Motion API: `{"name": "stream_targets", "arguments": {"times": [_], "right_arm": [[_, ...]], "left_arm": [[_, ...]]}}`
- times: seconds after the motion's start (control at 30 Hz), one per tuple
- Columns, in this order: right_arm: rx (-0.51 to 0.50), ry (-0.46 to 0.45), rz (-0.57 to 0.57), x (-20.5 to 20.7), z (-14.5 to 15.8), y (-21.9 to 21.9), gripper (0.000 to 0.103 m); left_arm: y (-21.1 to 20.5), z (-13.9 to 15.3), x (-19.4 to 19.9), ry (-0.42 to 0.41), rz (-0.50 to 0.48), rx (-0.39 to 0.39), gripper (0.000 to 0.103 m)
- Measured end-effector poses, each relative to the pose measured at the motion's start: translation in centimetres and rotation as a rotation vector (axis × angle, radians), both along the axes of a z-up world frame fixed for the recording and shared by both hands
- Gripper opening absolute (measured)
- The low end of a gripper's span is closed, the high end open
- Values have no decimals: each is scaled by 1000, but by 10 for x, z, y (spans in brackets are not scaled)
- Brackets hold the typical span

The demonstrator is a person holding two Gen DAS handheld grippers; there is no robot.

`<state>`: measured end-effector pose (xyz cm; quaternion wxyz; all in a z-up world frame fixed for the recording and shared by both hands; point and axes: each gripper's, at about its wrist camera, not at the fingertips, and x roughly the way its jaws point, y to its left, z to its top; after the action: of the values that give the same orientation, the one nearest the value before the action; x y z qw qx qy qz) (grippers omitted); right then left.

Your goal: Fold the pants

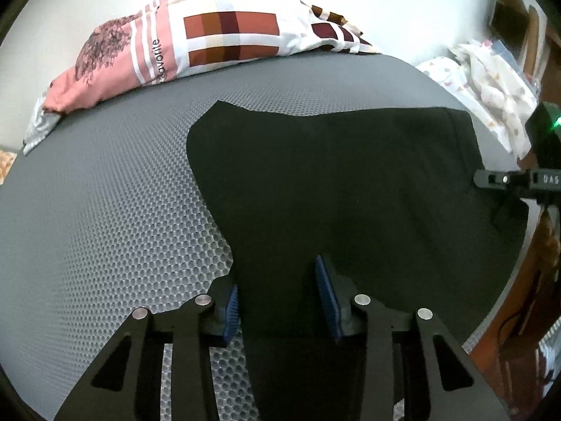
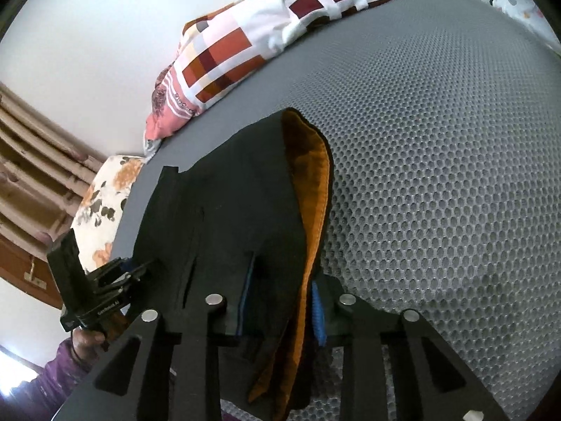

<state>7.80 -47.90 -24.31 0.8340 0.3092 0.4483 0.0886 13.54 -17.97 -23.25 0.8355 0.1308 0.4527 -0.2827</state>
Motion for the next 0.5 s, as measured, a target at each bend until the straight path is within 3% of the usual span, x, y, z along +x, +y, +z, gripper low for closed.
{"name": "stream_targets", "arguments": {"times": [0.1,0.37,0.5], "right_arm": [[-19,14,-20,1,1,-4,48],[-18,-6,-13,11,-1,1,52],[-122,-48,32,16,1,16,53]], "left_arm": [[-2,2,1,-2,-4,8,41],[-6,5,0,-42,-6,39,51],[-7,4,2,-69,16,62,70]]}}
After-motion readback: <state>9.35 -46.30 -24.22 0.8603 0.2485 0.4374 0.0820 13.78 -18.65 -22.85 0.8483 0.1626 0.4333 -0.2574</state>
